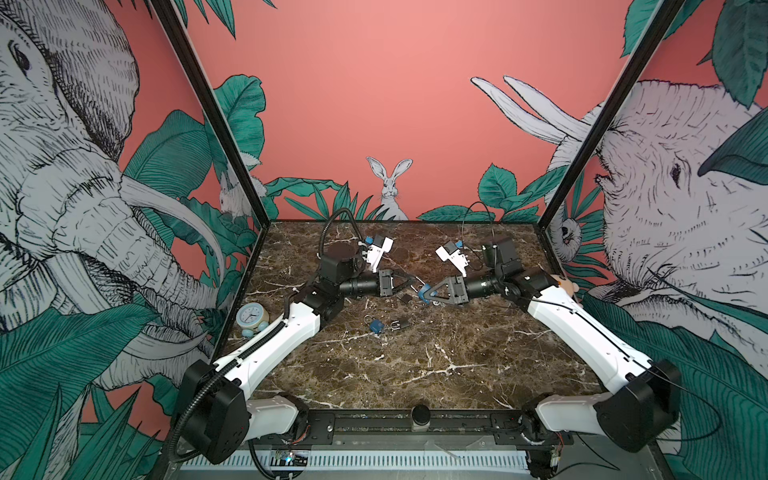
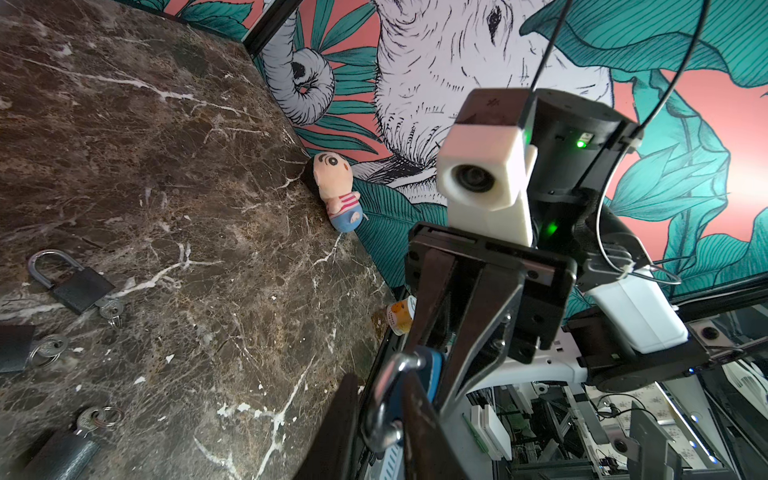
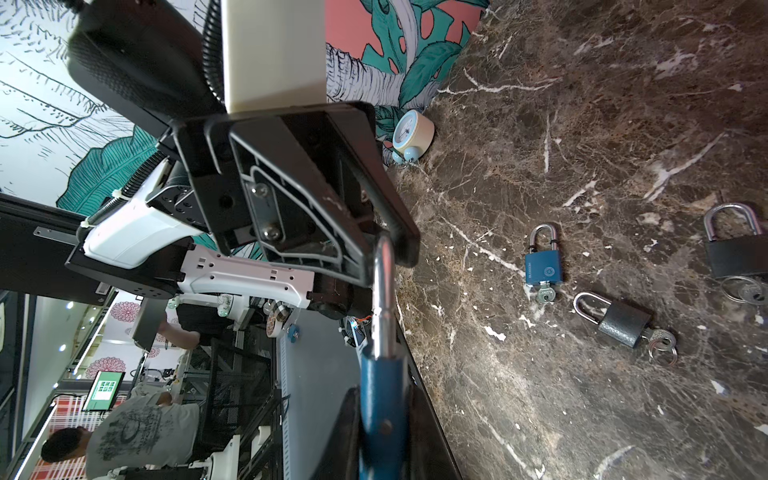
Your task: Lock with the key
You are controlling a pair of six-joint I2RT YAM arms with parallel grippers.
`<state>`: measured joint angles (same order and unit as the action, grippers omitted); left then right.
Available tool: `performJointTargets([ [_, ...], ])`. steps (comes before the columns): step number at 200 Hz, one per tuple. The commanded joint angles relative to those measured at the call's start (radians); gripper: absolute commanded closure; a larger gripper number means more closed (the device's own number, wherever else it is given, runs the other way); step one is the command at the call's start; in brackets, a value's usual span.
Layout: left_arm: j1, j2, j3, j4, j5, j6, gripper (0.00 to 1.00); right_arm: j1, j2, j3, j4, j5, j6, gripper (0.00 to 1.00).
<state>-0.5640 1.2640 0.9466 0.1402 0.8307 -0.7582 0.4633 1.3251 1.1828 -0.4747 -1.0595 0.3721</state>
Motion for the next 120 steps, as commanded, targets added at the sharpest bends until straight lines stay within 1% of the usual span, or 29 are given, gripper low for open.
performJointTargets([
  [1, 0.003, -0.027, -0.017, 0.029, 0.022, -0.004, 0.78, -0.004, 0.002, 0.032, 0.044, -0.041, 0.006, 1.0],
  [27, 0.003, -0.026, -0.019, 0.03, 0.019, -0.005, 0.82, -0.003, 0.001, 0.034, 0.047, -0.044, 0.009, 1.0],
  [87, 0.003, -0.022, -0.012, 0.06, 0.023, -0.022, 0.82, -0.004, 0.002, 0.022, 0.041, -0.042, 0.009, 1.0],
  [120, 0.003, -0.017, -0.012, 0.068, 0.031, -0.028, 0.88, -0.003, 0.001, 0.024, 0.038, -0.04, 0.009, 1.0],
])
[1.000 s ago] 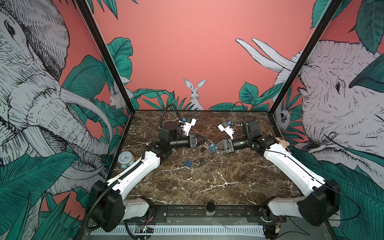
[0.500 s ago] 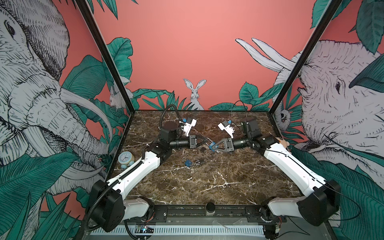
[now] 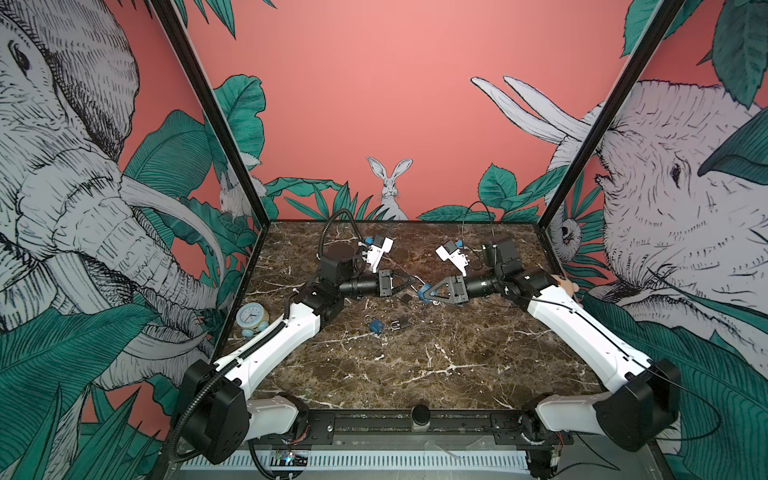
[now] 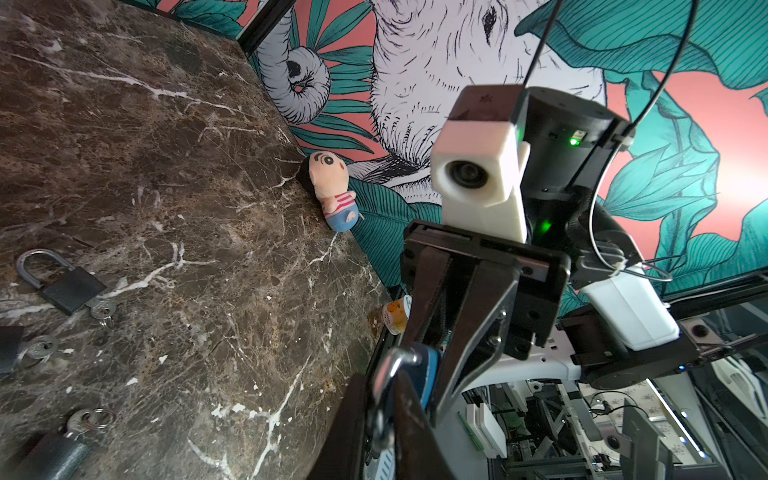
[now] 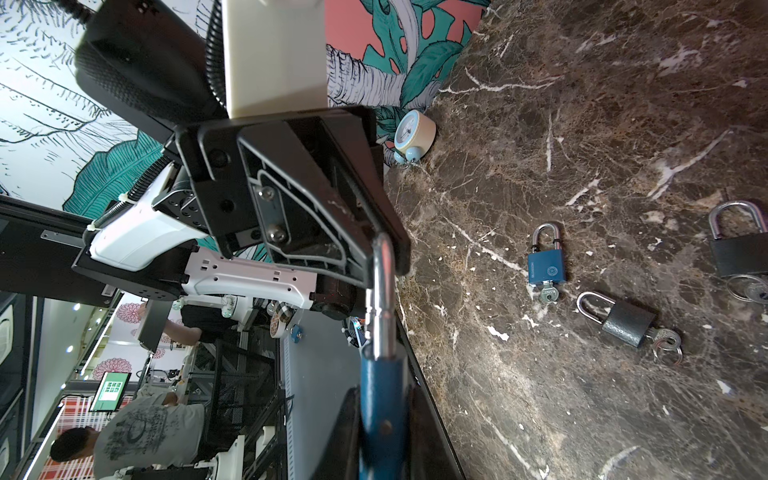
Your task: Lock with the key
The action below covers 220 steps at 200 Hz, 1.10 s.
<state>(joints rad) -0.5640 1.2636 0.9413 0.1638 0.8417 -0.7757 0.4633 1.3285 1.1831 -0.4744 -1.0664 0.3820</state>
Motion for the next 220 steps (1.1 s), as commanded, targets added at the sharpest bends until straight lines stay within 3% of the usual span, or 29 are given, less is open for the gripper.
performJointTargets([
  [1, 0.003, -0.016, -0.007, 0.044, 0.02, -0.011, 0.88, -0.003, -0.003, 0.024, 0.037, -0.033, 0.0, 1.0],
  [31, 0.002, -0.009, -0.016, 0.04, 0.022, -0.01, 1.0, -0.004, -0.002, 0.025, 0.057, -0.044, 0.017, 1.0],
  [62, 0.003, 0.011, -0.041, 0.049, 0.028, -0.01, 1.0, -0.003, -0.011, 0.027, 0.088, -0.072, 0.06, 1.0],
  [112, 0.003, 0.043, -0.093, 0.127, 0.02, -0.03, 1.0, -0.003, -0.071, -0.024, 0.27, -0.13, 0.236, 1.0],
  [220, -0.041, -0.001, -0.135, 0.158, 0.048, -0.095, 1.0, -0.002, -0.051, -0.007, 0.283, -0.059, 0.217, 1.0],
])
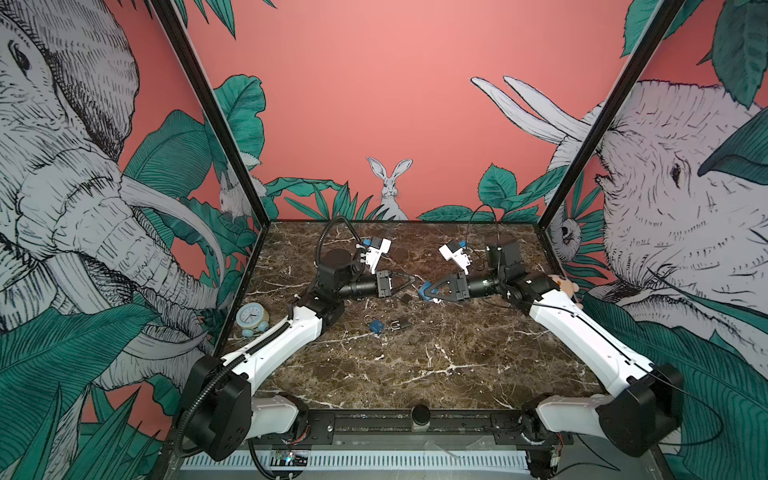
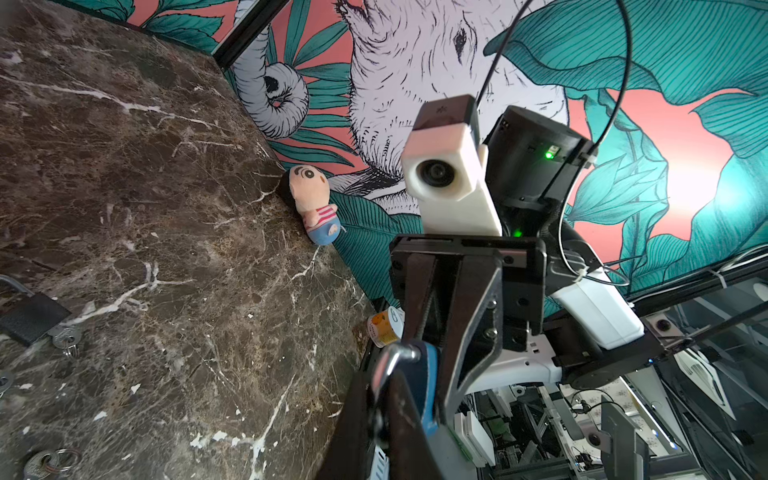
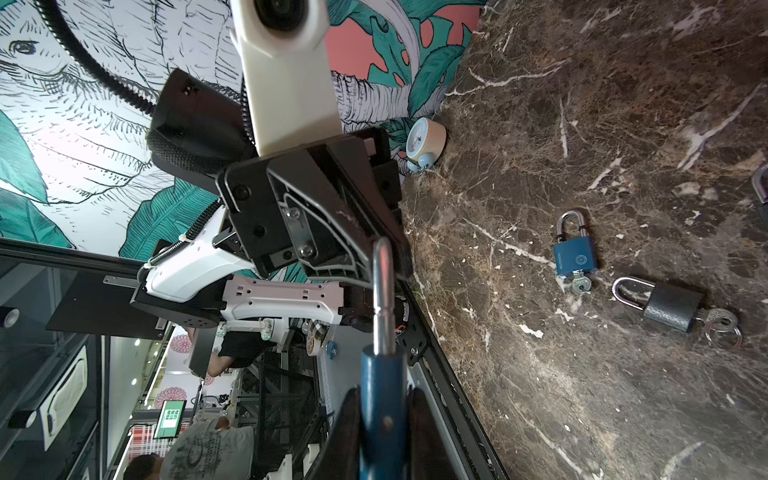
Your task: Lock with the key
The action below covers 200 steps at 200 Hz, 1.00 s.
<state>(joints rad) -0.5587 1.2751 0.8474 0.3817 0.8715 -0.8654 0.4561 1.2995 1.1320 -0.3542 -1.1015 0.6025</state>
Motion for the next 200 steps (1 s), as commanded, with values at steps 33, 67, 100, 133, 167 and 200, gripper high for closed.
performJointTargets([
  [33, -0.096, -0.022, -0.047, -0.076, 0.003, -0.009, 1.0, 0.008, -0.017, 0.06, 0.139, 0.0, -0.028, 1.0],
  [67, -0.123, -0.029, -0.058, -0.065, -0.011, -0.026, 1.0, 0.012, -0.01, 0.083, 0.087, 0.034, -0.073, 1.0],
  [100, -0.136, -0.04, -0.061, -0.082, -0.007, -0.033, 1.0, 0.015, -0.005, 0.087, 0.107, 0.051, -0.069, 1.0],
  [133, -0.185, -0.051, -0.072, -0.089, 0.003, -0.048, 1.0, 0.014, 0.009, 0.092, 0.138, 0.06, -0.058, 1.0],
  [167, -0.217, -0.061, -0.08, -0.095, -0.002, -0.055, 1.0, 0.015, 0.035, 0.104, 0.147, 0.076, -0.065, 1.0],
  [200, -0.236, -0.065, -0.085, -0.099, -0.002, -0.055, 1.0, 0.014, 0.062, 0.121, 0.144, 0.089, -0.081, 1.0],
])
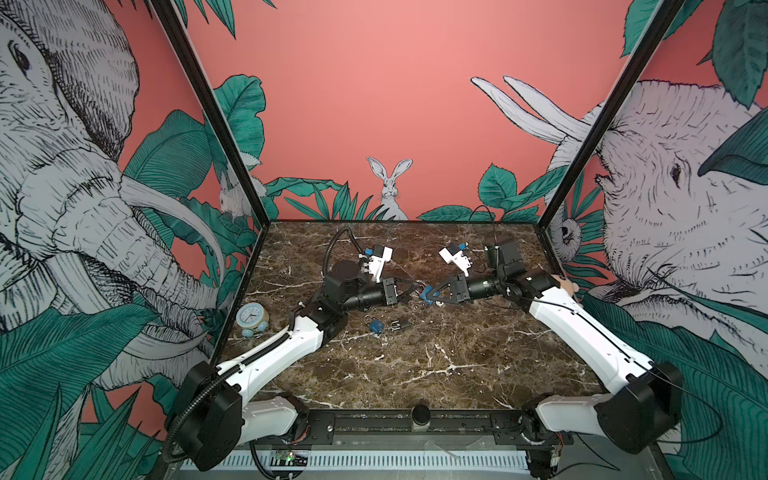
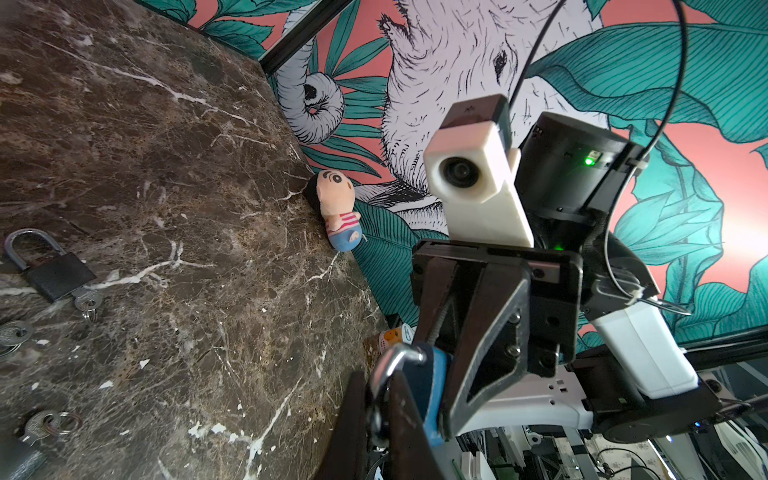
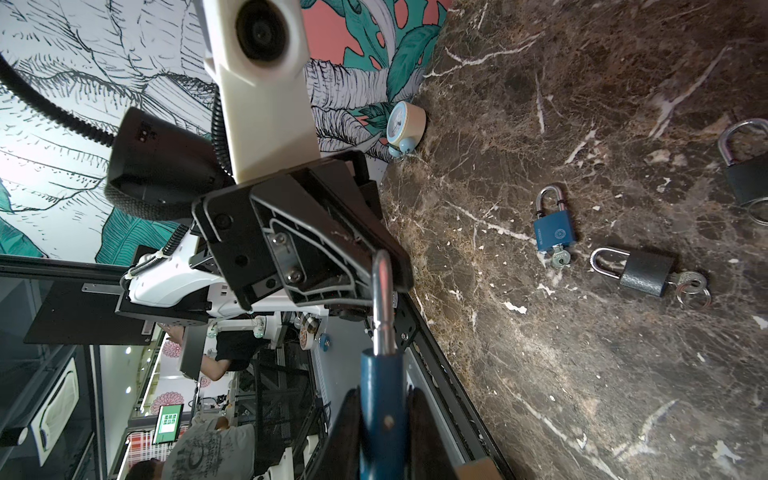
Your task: Lock with the key
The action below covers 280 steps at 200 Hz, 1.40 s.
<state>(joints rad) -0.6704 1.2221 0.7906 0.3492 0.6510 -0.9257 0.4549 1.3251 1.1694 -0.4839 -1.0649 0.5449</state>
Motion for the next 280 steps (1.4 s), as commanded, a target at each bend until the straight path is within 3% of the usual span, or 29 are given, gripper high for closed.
performJointTargets([
  [1, -0.124, -0.013, -0.027, -0.067, 0.219, 0.006, 1.0, 0.016, 0.038, 0.084, 0.275, 0.053, -0.023, 1.0],
  [186, -0.212, 0.002, -0.01, -0.068, 0.233, 0.018, 1.0, 0.016, 0.112, 0.118, 0.315, 0.102, -0.036, 1.0],
  [219, -0.212, -0.029, -0.014, -0.07, 0.16, 0.041, 1.0, 0.016, 0.104, 0.101, 0.299, 0.1, -0.046, 1.0],
  [245, -0.172, -0.057, 0.002, -0.065, 0.11, 0.069, 1.0, 0.015, 0.074, 0.052, 0.284, 0.083, -0.052, 1.0],
  [280, -0.066, -0.055, 0.031, 0.032, 0.134, 0.024, 1.0, 0.015, 0.041, -0.015, 0.281, 0.054, -0.049, 1.0],
])
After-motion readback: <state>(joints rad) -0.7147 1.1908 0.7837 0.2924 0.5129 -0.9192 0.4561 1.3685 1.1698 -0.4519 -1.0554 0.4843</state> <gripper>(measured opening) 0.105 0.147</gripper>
